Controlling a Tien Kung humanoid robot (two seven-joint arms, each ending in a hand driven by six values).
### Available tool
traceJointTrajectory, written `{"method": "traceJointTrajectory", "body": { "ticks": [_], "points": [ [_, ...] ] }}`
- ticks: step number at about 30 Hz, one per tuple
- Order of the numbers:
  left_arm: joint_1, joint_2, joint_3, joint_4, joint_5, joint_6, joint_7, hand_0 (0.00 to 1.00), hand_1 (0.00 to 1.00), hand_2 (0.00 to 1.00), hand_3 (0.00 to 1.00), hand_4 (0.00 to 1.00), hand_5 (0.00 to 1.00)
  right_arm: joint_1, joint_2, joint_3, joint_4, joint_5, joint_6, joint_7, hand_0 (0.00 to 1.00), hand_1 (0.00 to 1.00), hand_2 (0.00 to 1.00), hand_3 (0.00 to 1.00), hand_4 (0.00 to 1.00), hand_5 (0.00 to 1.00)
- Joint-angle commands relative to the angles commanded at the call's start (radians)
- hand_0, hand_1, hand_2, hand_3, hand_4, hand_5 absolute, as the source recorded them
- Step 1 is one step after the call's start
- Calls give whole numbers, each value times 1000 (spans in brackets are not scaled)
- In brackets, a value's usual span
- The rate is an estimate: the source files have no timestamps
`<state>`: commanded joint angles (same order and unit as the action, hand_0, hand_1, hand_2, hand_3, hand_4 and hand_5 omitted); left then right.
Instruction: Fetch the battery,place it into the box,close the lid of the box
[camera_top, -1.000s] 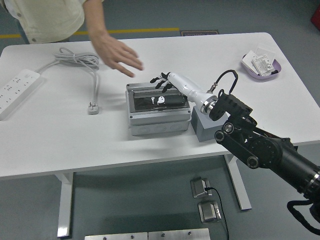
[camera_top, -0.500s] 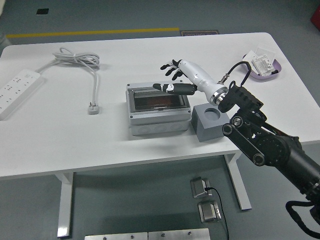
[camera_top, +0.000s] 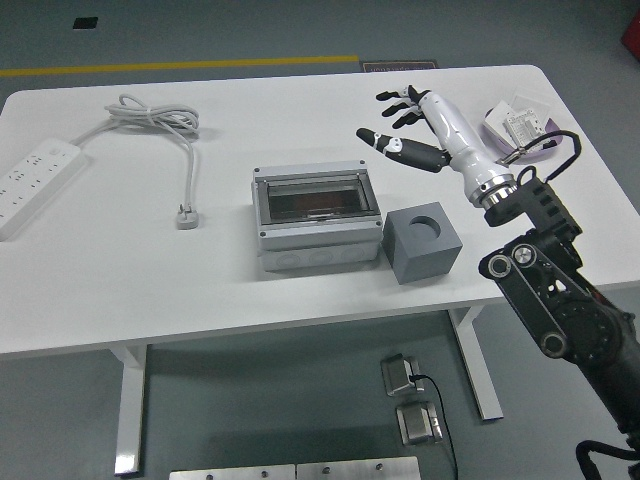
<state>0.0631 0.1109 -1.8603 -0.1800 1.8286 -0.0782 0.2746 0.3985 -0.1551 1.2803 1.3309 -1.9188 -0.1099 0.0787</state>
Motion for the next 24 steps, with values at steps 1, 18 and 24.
{"method": "traceJointTrajectory", "body": {
  "ticks": [1, 18, 24],
  "points": [
    [2, -1, 2, 0, -3, 0, 0, 611, 637, 611, 600, 625, 138, -20, -3, 23, 15, 2, -9, 6, 620, 550, 635, 745, 969, 750],
    [5, 8, 9, 0, -8, 1, -2, 612, 637, 612, 600, 625, 138, -223, -2, 294, 67, 193, -158, 176, 688, 642, 697, 713, 979, 760],
    [6, 16, 11, 0, -6, 1, -2, 612, 637, 612, 600, 625, 138, -257, -1, 314, 69, 288, -187, 214, 735, 709, 784, 761, 979, 750]
  ]
}}
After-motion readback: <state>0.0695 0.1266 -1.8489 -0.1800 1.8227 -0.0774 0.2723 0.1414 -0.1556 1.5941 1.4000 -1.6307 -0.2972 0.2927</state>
